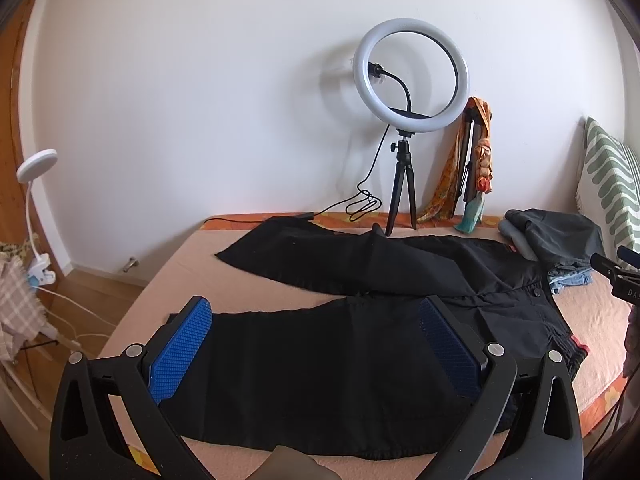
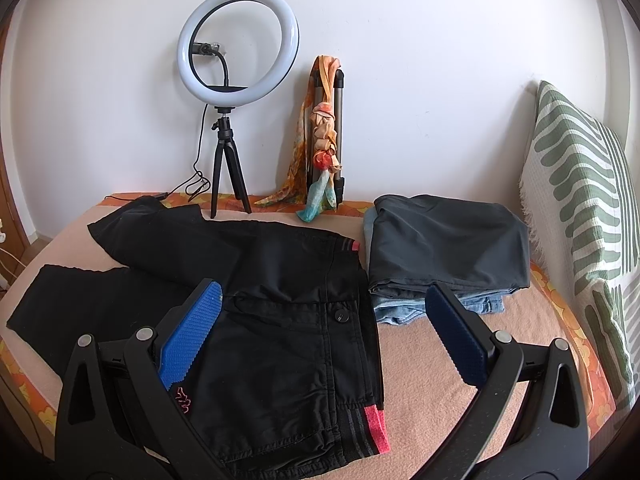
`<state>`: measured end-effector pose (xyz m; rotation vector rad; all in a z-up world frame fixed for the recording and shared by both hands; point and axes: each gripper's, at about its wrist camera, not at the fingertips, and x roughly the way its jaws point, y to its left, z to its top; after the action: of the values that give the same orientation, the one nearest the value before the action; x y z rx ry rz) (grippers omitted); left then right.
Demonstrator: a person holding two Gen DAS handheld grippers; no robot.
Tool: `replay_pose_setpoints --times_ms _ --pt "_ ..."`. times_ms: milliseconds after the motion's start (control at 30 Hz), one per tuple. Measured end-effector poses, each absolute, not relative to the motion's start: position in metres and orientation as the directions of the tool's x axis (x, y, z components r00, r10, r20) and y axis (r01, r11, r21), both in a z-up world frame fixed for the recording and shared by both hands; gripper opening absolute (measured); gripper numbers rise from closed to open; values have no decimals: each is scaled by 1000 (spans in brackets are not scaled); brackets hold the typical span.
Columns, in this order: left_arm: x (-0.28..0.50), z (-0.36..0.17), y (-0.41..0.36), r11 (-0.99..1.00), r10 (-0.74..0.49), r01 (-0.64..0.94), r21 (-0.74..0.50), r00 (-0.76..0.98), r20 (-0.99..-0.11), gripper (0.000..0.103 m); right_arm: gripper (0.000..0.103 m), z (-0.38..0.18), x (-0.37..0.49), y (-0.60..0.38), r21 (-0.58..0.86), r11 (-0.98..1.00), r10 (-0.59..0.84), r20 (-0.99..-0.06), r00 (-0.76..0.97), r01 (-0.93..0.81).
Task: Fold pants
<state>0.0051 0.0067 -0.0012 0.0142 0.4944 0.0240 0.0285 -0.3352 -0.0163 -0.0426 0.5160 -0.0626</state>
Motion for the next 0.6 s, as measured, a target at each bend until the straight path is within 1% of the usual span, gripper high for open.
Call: replay_pose_setpoints --times_ms 600 --pt "1 -2 7 1000 31 -26 16 884 -466 103 103 -17 29 -336 -53 997 -69 -494 867 49"
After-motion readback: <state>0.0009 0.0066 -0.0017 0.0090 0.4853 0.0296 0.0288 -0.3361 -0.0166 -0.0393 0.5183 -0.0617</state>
